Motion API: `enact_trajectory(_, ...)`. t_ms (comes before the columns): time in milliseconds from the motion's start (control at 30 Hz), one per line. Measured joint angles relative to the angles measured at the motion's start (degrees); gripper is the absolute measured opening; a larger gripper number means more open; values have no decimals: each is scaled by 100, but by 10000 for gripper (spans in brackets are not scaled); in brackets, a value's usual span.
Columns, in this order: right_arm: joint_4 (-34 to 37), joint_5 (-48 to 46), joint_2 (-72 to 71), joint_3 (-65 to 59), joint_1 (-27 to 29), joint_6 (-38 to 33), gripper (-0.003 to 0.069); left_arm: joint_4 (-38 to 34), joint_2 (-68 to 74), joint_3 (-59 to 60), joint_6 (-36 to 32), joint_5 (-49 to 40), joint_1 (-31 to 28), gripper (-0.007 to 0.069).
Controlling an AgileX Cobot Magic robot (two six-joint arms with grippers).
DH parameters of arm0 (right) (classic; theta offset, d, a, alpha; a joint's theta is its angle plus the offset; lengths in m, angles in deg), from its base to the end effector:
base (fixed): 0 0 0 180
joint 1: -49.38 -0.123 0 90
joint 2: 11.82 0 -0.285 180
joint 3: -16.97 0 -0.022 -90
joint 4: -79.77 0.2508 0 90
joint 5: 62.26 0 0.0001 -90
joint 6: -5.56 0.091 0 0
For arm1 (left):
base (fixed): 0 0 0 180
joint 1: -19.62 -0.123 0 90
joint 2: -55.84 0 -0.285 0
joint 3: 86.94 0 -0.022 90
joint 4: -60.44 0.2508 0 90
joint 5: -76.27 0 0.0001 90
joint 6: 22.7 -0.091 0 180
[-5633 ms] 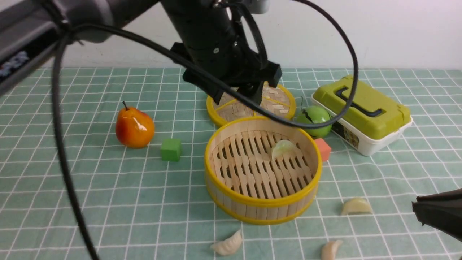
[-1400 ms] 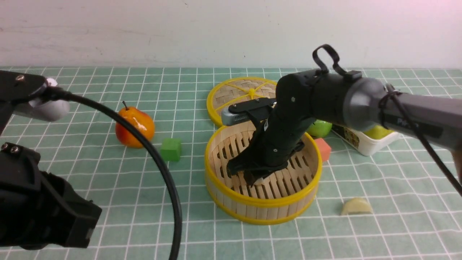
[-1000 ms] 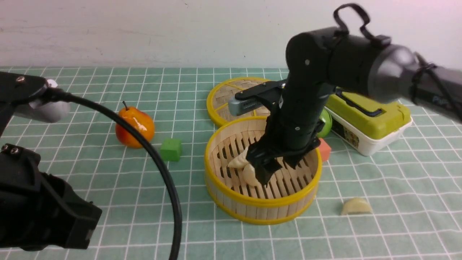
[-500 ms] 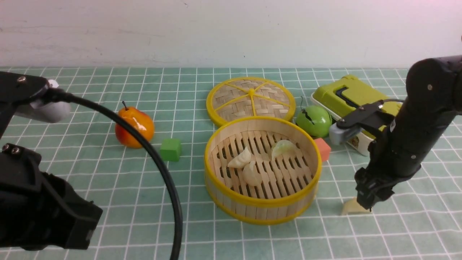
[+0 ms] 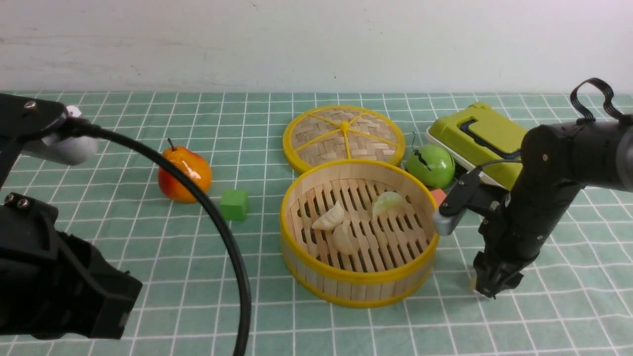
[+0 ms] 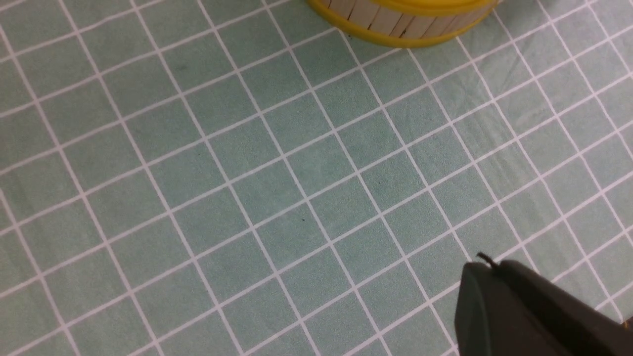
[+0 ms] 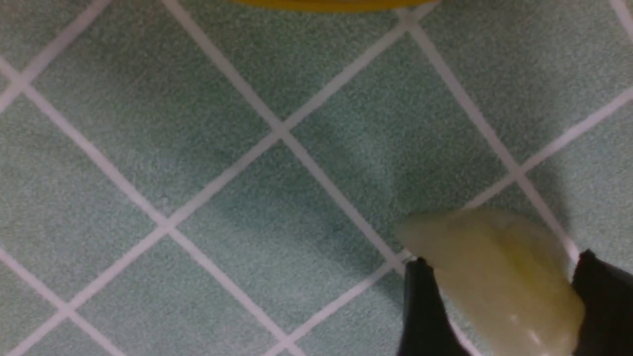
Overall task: Put the dumplings into the steamer on the table with the blue tablecloth.
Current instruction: 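Reach for and grasp a dumpling lying on the table beside the steamer, then place the dumpling in the bamboo steamer basket with the right gripper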
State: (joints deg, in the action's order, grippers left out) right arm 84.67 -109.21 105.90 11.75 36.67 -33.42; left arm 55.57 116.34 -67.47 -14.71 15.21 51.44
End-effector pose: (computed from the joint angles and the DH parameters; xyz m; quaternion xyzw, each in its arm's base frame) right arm 0.3607 0.0872 0.1680 -0.4102 0.9071 0.0128 0.0934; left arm 0.1323 -0.0901 0.3659 0.1876 0.9230 -0.1529 0.2991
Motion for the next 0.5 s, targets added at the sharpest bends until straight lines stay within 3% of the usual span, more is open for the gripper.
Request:
enact_trajectory(67,-2,-47,-14,27,0,0,227,-2,0,0,0,0,0,6)
enact_trajectory(300,59,-927,-337,925,-70,510,230,-13,0,0,0,-56,0,11)
enact_trajectory(500,407,-1186,-537,2121,-745,1785,230,-45,0,0,0,-42,0,17)
